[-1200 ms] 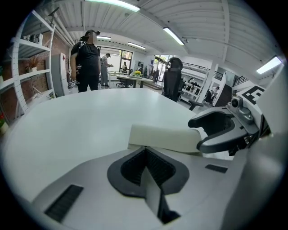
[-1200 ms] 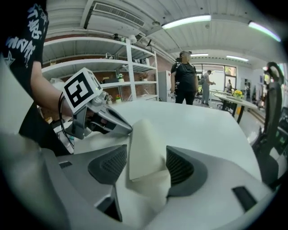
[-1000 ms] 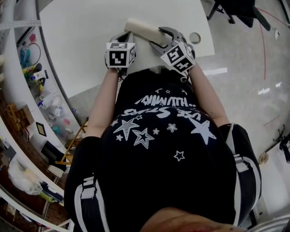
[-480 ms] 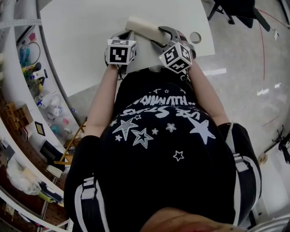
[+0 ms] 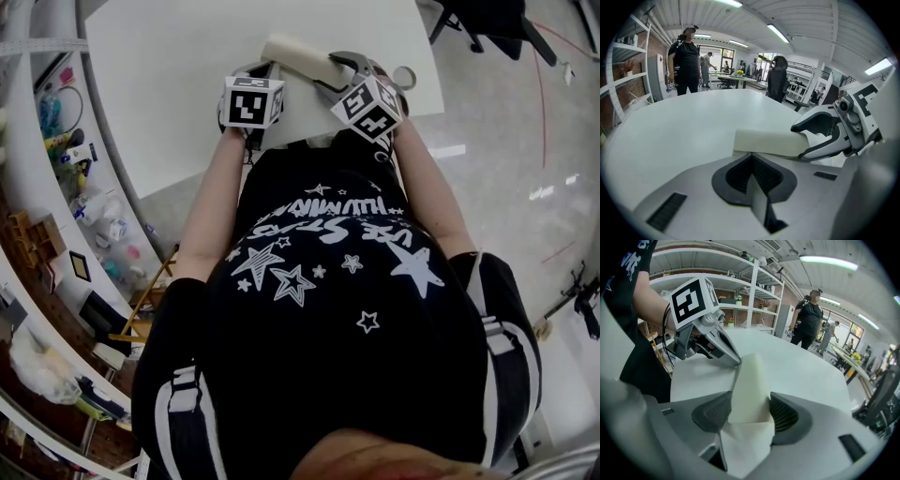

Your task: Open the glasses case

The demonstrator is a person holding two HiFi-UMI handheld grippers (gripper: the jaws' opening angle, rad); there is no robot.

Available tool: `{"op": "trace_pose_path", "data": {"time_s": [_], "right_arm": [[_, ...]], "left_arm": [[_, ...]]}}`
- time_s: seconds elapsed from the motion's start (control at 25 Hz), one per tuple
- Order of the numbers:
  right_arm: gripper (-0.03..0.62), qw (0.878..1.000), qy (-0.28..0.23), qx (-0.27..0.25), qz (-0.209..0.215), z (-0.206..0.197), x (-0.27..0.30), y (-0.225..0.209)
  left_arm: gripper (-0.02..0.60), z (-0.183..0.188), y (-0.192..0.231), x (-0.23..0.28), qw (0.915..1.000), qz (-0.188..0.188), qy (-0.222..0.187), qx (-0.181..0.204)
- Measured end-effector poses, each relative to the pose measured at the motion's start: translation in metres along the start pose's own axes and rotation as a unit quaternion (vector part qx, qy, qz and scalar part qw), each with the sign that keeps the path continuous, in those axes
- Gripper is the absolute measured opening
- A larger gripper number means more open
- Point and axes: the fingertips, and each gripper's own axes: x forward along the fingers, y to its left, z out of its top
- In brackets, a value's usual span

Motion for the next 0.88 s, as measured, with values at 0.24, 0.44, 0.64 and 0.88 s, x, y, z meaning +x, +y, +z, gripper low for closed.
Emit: {"op": "trace_pose_path", "data": {"time_s": [0.24,0.44,0.64,0.88], "right_arm": [[0.267,1.0,0.006,0.007,0.012,0.0011,0.0004,-0.0007],[0.267,0.999,-0.004,0.036,0.029,0.0009,0.0,-0.0034],[0.267,0.998,-0.014,0.05,0.046,0.0015,-0.0014,-0.0055],[0.268,0.996,-0.021,0.068,0.047,0.005,-0.0076,-0.0059]], "left_arm": [[0.012,0.0003,0.0013,-0.0004,1.0,-0.002,-0.001,0.001],[0.012,0.0002,0.0,0.0011,1.0,-0.003,0.001,-0.001],[0.012,0.0008,-0.0003,0.0016,1.0,-0.004,0.0,-0.001],[0.012,0.0004,0.0015,-0.0026,1.0,-0.008,0.002,0.001]]}}
